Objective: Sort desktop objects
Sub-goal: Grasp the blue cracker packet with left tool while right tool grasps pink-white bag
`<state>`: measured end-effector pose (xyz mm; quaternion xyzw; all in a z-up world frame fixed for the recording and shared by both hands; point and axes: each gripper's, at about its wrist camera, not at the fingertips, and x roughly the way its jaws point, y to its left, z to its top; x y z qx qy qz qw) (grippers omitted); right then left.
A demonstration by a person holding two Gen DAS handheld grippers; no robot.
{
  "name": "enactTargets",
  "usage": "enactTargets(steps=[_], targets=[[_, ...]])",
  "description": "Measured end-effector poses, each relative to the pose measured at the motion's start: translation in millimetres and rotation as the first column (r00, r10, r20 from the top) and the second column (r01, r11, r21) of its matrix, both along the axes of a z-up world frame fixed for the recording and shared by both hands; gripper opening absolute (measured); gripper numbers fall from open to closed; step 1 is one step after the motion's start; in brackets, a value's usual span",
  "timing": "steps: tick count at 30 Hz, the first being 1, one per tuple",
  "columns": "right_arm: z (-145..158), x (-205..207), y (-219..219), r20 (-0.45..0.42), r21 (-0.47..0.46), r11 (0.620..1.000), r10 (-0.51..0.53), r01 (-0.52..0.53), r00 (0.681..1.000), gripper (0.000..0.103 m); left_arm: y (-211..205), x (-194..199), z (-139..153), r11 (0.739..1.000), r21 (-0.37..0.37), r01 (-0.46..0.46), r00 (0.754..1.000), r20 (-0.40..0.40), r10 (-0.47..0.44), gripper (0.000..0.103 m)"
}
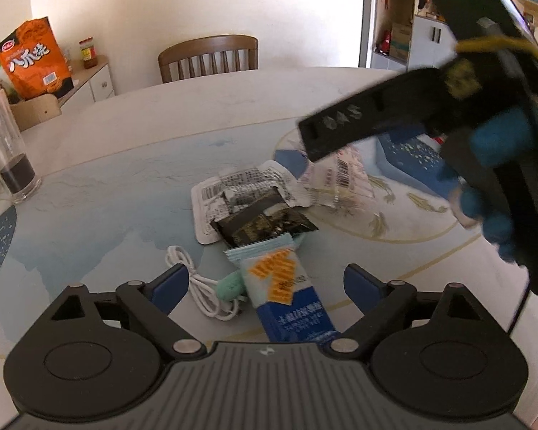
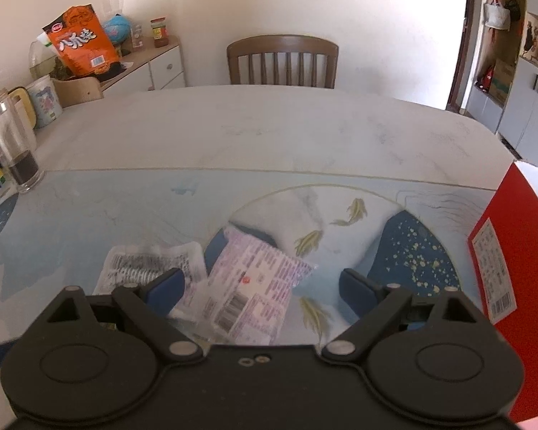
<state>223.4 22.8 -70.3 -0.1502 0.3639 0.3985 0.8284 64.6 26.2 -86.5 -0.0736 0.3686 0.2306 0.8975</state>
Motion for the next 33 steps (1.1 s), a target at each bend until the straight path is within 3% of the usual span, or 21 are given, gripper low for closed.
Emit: enactTargets(steps=[5, 13, 16, 25, 28, 33], targets=[[-7.4, 7.9, 7.2, -0.023, -0.016, 1.000, -0.026, 0.026, 0.999, 0.092, -10.7, 4.1, -6.0, 1.000, 0.022, 0.007, 1.000, -0.023, -0.006, 0.081], [-15.9, 14.2, 12.3, -0.041, -0.026, 0.999, -0.024, 0.022, 0.999, 0.090, -18.0, 11.7, -13.9, 0.999, 0.049, 0.006, 0.999, -0.033, -0.005, 0.080], [-17.3, 14.6, 13.1, -0.053, -0.026, 1.000, -0.019, 0.017, 0.998, 0.088, -18.3, 15.1, -14.7, 0.998, 0.060, 0.004, 1.000, -0.029, -0.003, 0.072], [-22.1, 17.3, 15.5, -0.118, -0.021, 1.000, 0.004, -0.006, 0.993, 0.072, -14.2, 22.1, -16.6, 0.996, 0.090, 0.004, 0.999, -0.041, 0.000, 0.048], [-21.1, 16.8, 15.9, -0.125, -0.026, 1.000, 0.009, -0.013, 0.992, 0.060, -12.1, 22.3, -16.7, 0.996, 0.093, 0.005, 0.999, -0.043, -0.001, 0.043], [-17.8, 16.3, 14.3, -0.118, -0.035, 0.999, 0.003, -0.007, 0.993, 0.057, -9.0, 21.6, -16.3, 0.997, 0.081, 0.009, 0.999, -0.043, -0.005, 0.036]])
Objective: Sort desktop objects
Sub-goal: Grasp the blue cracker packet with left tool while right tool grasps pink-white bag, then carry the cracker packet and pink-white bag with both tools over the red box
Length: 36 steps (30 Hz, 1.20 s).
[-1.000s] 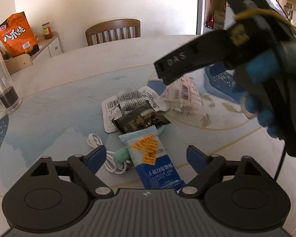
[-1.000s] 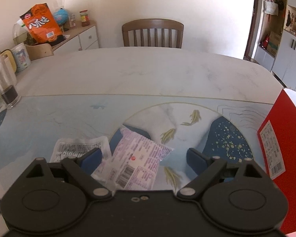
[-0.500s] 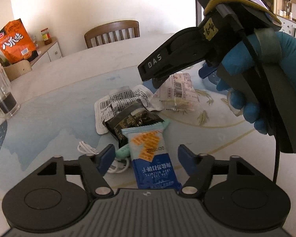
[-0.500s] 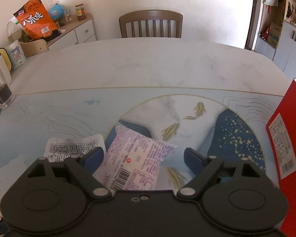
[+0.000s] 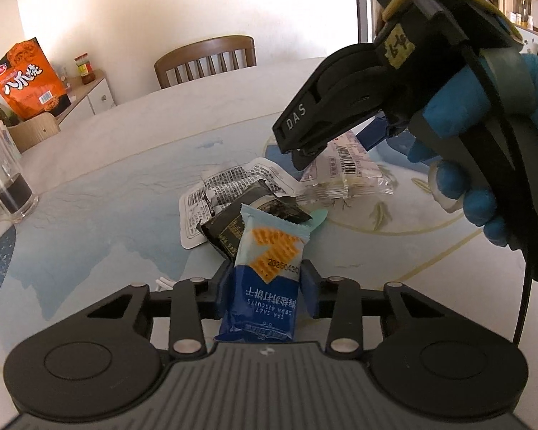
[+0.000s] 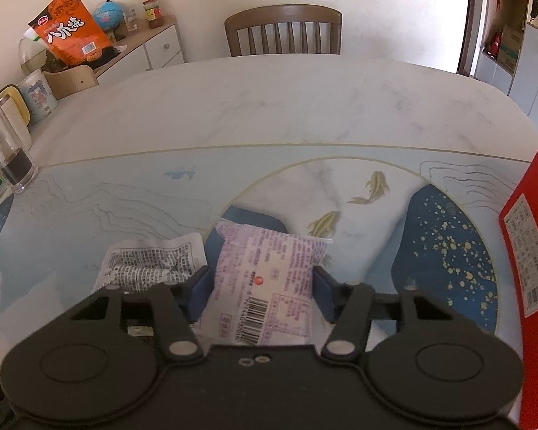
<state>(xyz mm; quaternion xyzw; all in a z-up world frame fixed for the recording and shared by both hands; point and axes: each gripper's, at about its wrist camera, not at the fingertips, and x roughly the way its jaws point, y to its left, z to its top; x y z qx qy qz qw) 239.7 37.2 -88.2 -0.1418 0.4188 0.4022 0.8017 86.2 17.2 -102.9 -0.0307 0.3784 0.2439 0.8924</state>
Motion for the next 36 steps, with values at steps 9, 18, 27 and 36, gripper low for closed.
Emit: enactTargets(steps=[9, 18, 27, 36], targets=[[11.3, -1.9, -14.8, 0.017, -0.004, 1.000, -0.005, 0.005, 1.000, 0.055, 3.9, -4.5, 9.0, 0.999, -0.040, 0.010, 1.000, 0.019, -0.009, 0.031], [29.6, -5.0, -32.8, 0.044, 0.010, 1.000, -0.005, 0.005, 0.999, 0.054, 2.8, -7.5, 24.8, 0.999, -0.048, 0.015, 0.999, 0.051, -0.013, 0.031], [57.3, -11.7, -60.1, 0.051, 0.033, 0.999, -0.005, 0.004, 0.999, 0.054, 1.6, -5.5, 51.1, 0.997, -0.071, 0.030, 0.997, 0.076, -0.025, 0.031], [81.0, -12.7, -92.7, 0.063, 0.050, 0.998, -0.026, 0.023, 0.998, 0.054, -4.8, 3.2, 84.4, 0.996, -0.070, 0.063, 0.992, 0.117, -0.054, 0.031]])
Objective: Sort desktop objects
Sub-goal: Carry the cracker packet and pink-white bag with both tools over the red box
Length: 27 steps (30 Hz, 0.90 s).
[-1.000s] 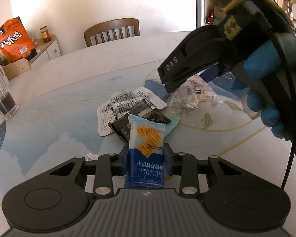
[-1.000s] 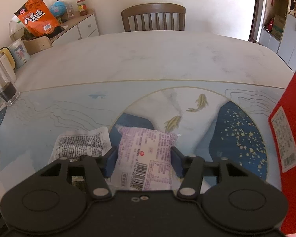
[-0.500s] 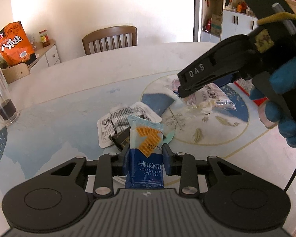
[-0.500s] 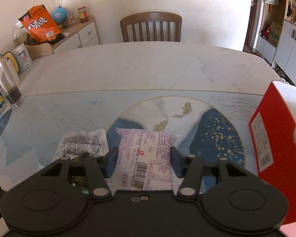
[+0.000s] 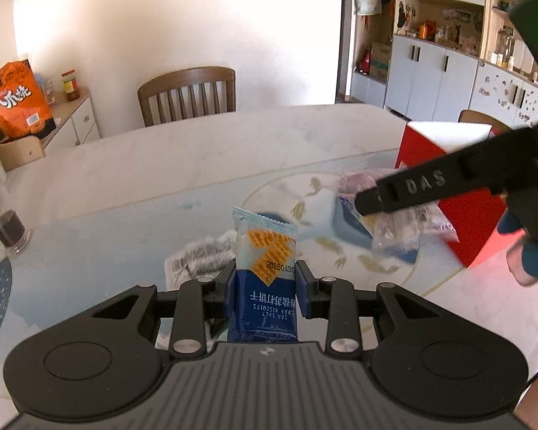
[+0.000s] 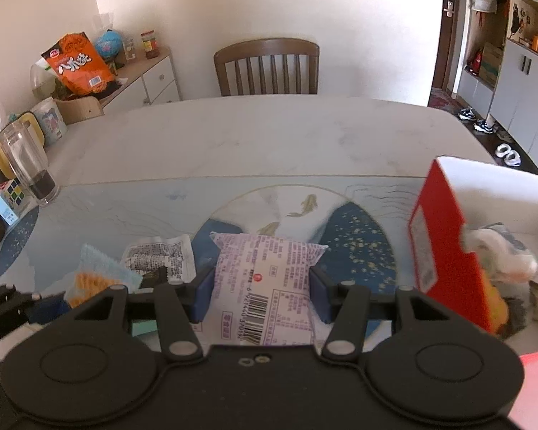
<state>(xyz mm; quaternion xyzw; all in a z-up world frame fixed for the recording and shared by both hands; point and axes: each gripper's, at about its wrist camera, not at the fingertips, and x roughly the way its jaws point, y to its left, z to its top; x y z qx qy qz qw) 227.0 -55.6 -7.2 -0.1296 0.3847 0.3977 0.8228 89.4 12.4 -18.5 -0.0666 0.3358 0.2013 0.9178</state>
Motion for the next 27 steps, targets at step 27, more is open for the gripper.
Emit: enactTargets(steps=[27], targets=[[34.6, 76.2, -130.1, 0.043, 0.077, 0.987, -0.144, 0.140, 0.989, 0.054, -99.8, 122.3, 43.8, 0.986, 0.044, 0.159, 0.984, 0.075, -0.162, 0.031]])
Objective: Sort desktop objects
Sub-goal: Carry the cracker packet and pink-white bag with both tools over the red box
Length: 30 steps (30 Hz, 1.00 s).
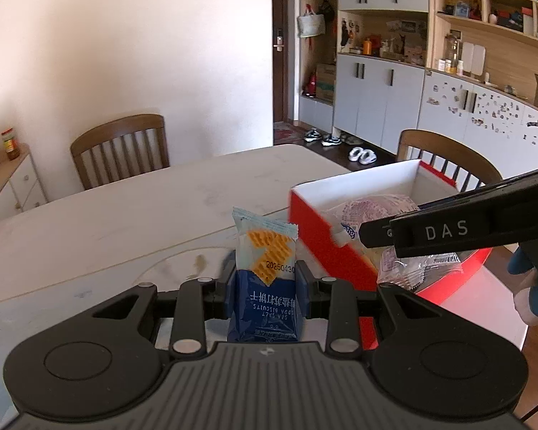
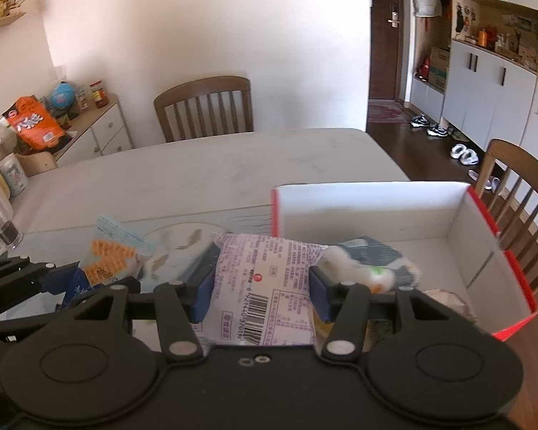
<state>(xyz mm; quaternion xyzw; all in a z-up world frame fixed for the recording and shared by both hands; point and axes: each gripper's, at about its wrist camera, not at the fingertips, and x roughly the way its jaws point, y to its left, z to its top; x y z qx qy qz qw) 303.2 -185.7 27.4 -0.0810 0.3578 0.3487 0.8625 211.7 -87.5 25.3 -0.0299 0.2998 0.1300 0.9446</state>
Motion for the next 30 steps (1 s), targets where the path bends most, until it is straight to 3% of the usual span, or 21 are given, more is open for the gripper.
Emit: enactTargets(steps=[22, 30], targets=[[-2.4, 79.5, -69.1, 0.021, 0.002, 0.997, -0.072, 0.072, 0.997, 0.054, -54.2, 89.5, -0.8, 0.994, -0.014, 0.105, 0.994, -0.033, -0.105, 0.031], [-7.6, 107.7, -77.2, 0.047, -0.038, 0.998, -0.051, 0.053, 0.998, 0.054, -54.8, 128.4, -6.7, 0.979, -0.109, 0.171, 0.980, -0.082, -0.180, 0.031]])
